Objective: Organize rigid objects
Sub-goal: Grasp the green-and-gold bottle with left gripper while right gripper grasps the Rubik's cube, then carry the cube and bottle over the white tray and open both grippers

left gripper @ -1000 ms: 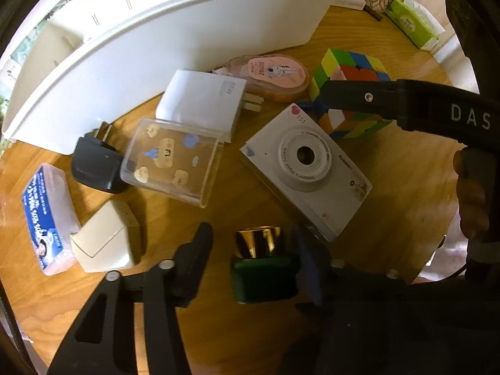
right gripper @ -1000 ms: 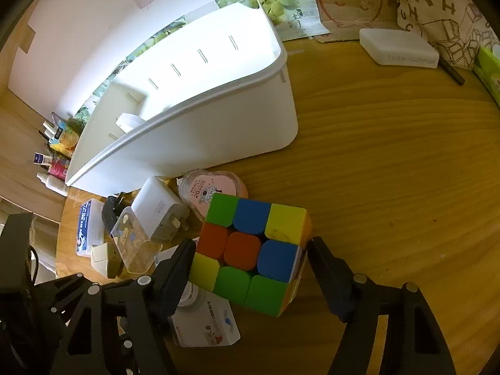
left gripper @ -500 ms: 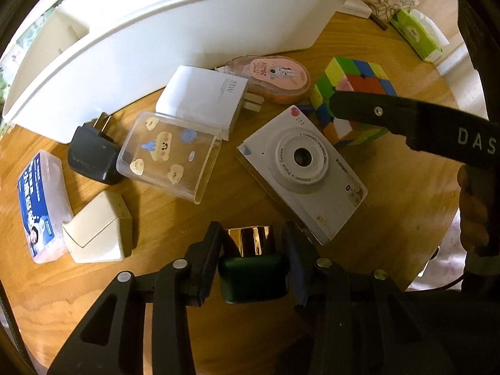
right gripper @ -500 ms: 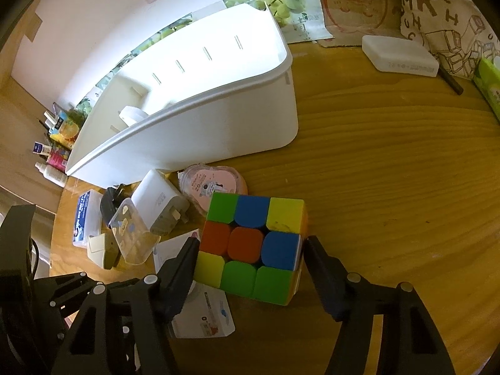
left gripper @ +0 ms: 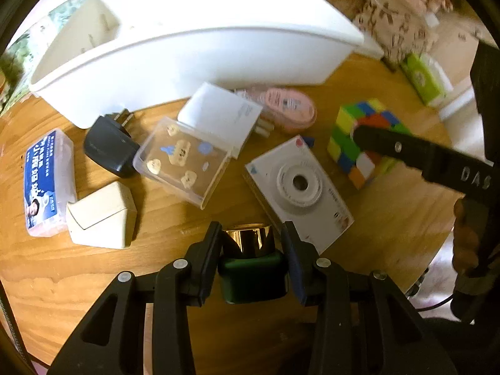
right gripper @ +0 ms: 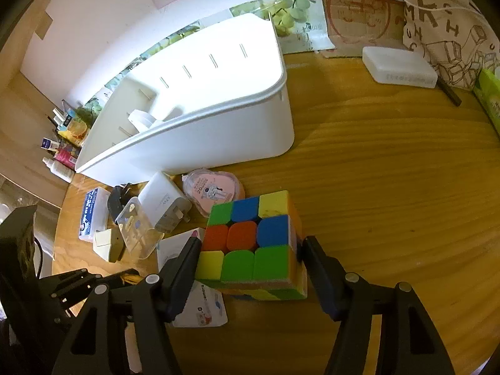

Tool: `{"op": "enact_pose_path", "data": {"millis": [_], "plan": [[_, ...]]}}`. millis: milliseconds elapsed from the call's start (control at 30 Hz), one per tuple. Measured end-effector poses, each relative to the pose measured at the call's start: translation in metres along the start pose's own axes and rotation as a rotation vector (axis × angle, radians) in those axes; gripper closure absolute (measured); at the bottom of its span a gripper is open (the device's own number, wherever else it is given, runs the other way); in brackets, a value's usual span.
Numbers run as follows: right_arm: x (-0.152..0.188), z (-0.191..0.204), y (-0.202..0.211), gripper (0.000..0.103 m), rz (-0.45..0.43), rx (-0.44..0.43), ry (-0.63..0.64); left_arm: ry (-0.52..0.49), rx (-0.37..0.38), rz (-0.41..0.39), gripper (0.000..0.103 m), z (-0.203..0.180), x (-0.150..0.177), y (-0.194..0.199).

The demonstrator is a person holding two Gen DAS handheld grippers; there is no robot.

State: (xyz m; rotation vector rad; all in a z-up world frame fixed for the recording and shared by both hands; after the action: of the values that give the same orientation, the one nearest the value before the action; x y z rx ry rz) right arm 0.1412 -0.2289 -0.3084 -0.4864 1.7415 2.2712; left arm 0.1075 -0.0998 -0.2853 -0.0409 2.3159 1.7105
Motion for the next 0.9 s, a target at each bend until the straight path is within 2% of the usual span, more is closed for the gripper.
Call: {"op": "enact_pose_path", "data": {"millis": [67, 267, 533, 900], "plan": [[-0.001, -0.001, 0.003, 0.042, 0.005, 0.003, 0.01, 0.021, 0.01, -0.025, 0.061, 0.002, -0.002, 0.009], [-0.001, -0.008, 0.009, 0.042, 0.025, 0.01, 0.033, 0.075, 0.003, -0.082, 0.061, 0.008, -0.008, 0.029], [-0.015, -0.012, 0.037, 0.042, -0.028, 0.021, 0.09, 0.144, 0.001, -0.175, 0.061, 0.02, -0.015, 0.065], [-0.045, -0.005, 0.073, 0.042, -0.126, 0.021, 0.189, 0.135, -0.019, -0.321, 0.061, -0.004, -0.048, 0.095]]}}
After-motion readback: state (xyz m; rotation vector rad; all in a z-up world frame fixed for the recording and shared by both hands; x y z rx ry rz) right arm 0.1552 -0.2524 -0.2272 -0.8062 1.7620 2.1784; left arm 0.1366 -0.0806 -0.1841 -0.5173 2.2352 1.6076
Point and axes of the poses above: each gripper's, at about its wrist camera, not at the fingertips, and y roughly against the way its jaws point, z to its left, x to its underside, the point moved 7 cm from there along -y, roughly the way its jaws point, and after that the axes turned 12 degrees about y, right-handed, at the moved point
